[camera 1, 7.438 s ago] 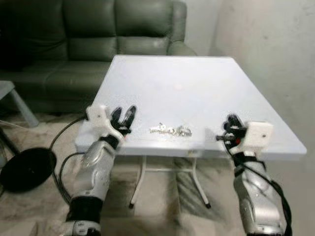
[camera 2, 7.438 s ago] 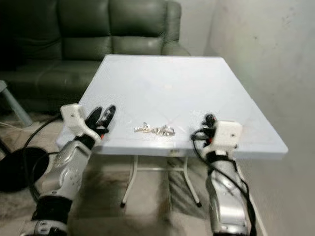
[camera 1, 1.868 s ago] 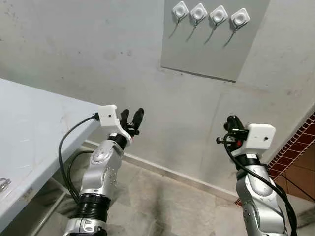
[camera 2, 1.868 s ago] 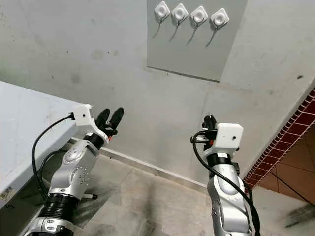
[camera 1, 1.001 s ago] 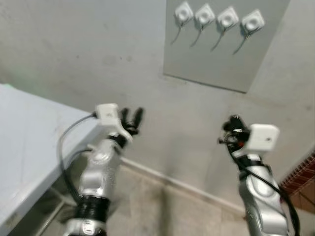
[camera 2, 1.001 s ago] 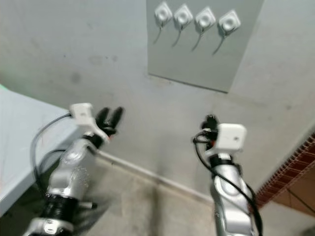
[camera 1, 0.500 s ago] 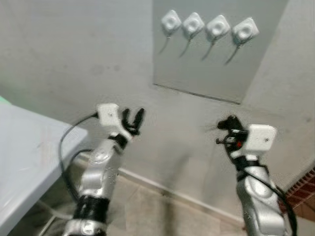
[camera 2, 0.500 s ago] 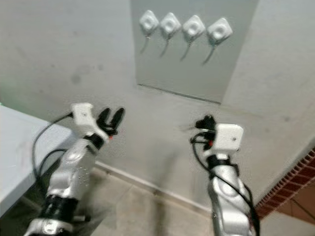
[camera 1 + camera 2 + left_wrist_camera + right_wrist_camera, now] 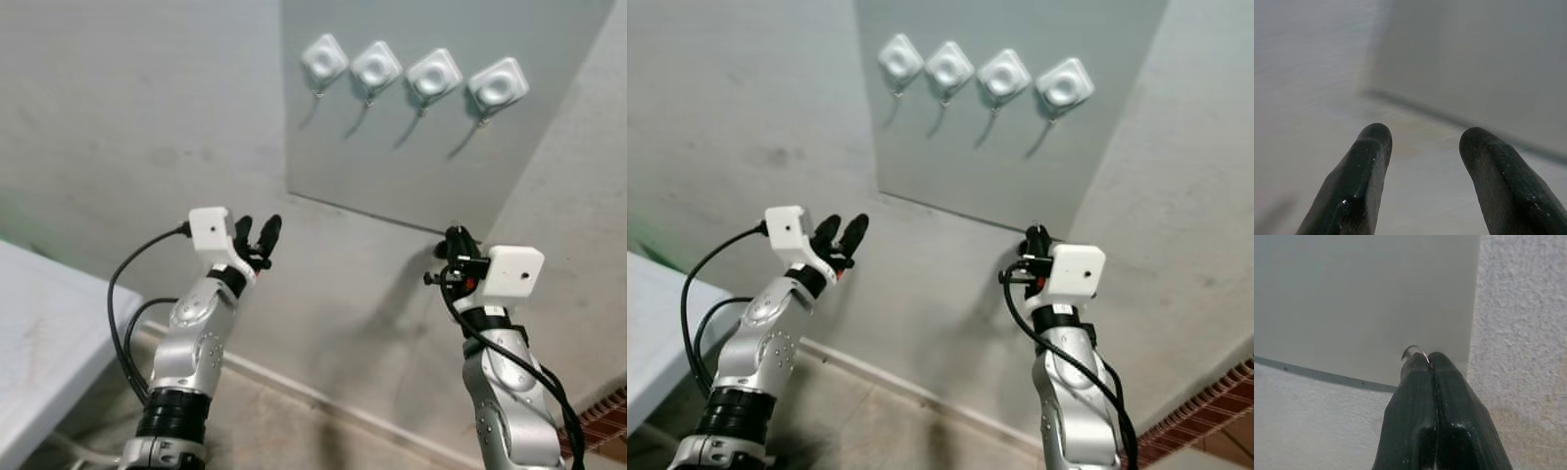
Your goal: Hang keys on a hook
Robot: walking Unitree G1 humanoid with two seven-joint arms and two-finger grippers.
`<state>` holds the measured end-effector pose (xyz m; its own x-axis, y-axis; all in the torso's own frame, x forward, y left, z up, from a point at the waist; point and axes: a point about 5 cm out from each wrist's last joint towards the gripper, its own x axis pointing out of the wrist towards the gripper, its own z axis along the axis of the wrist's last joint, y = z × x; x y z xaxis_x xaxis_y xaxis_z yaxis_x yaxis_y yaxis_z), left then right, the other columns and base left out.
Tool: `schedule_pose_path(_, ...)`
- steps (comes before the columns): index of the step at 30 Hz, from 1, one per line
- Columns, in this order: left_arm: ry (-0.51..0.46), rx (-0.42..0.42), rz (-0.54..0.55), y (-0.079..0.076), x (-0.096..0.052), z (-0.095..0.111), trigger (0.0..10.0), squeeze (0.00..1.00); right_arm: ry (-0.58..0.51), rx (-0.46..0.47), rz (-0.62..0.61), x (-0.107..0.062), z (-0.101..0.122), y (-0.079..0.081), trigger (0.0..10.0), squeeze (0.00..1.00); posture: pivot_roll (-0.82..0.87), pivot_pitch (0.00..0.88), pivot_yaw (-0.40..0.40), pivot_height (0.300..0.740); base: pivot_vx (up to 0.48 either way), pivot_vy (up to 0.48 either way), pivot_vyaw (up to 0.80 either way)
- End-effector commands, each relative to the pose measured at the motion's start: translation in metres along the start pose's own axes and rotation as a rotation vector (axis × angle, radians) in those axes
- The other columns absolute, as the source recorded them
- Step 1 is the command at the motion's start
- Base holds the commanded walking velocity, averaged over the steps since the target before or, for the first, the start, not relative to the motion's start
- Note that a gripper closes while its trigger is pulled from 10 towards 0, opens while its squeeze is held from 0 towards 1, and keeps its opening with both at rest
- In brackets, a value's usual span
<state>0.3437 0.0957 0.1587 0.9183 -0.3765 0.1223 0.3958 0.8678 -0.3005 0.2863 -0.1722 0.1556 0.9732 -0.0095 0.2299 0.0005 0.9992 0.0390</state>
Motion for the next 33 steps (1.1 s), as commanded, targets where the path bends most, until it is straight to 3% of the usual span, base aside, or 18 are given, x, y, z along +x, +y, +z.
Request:
schedule_pose_path(1,-0.030,0.045,-0.035,-0.001,0.000,0.012,10.0,0.00,-0.036,0.010,0.000,0.005,0.009,0.003,10.0,0.00,-0.01,0.067,0.021,0.740,0.000,0.000,0.00)
schedule_pose_path(2,-0.034,0.053,-0.098,-0.011,0.001,0.014,10.0,0.00,-0.036,0.011,0.016,0.006,0.009,0.005,10.0,0.00,-0.01,0.064,0.017,0.740,0.000,0.000,0.00)
schedule_pose_path(15,-0.050,0.107,-0.347,-0.056,0.010,0.029,10.0,0.00,-0.122,0.016,0.099,0.021,0.030,0.010,10.0,0.00,-0.01,0.049,0.020,0.740,0.000,0.000,0.00)
schedule_pose_path(33,-0.078,0.126,-0.430,-0.074,0.012,0.042,10.0,0.00,-0.283,0.068,0.170,0.042,0.066,0.013,10.0,0.00,-0.01,0.052,0.012,0.740,0.000,0.000,0.00)
